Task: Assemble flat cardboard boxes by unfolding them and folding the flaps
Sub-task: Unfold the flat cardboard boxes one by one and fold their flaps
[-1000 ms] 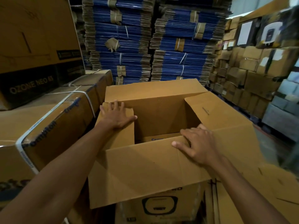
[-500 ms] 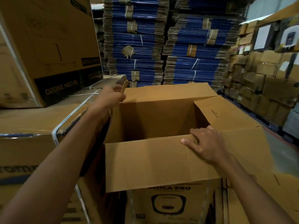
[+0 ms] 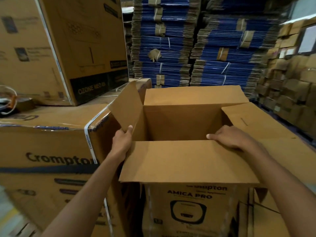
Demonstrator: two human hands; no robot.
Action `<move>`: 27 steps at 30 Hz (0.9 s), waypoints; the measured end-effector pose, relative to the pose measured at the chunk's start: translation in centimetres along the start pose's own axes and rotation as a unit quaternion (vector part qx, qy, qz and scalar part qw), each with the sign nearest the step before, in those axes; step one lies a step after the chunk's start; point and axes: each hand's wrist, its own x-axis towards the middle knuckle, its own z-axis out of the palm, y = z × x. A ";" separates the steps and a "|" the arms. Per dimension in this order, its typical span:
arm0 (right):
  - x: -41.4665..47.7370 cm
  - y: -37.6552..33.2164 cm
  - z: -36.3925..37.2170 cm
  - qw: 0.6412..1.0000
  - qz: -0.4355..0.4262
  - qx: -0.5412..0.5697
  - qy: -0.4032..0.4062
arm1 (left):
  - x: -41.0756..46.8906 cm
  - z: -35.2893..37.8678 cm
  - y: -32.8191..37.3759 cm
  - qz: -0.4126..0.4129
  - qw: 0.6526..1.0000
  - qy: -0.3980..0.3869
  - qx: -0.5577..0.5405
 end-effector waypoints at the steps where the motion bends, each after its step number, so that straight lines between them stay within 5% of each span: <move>1: 0.5 -0.1 -0.4 0.999 0.026 -0.015 -0.018 | -0.2 0.5 -0.2 0.000 1.000 -0.004 0.017; 7: 0.1 -1.1 -3.7 0.977 0.144 -0.151 -0.047 | 0.6 0.7 -0.8 -0.002 0.998 -0.032 0.056; 14: -2.0 0.0 -7.2 0.893 0.175 -0.341 0.237 | 1.6 0.8 -1.2 0.010 0.993 -0.046 0.106; 17: -2.5 4.4 -8.5 0.888 0.232 -0.309 0.250 | 1.8 0.9 -1.3 0.013 0.993 -0.053 0.109; 27: -1.7 15.4 -4.8 0.954 0.260 -0.019 0.148 | 1.3 1.2 0.5 -0.006 0.983 -0.131 0.127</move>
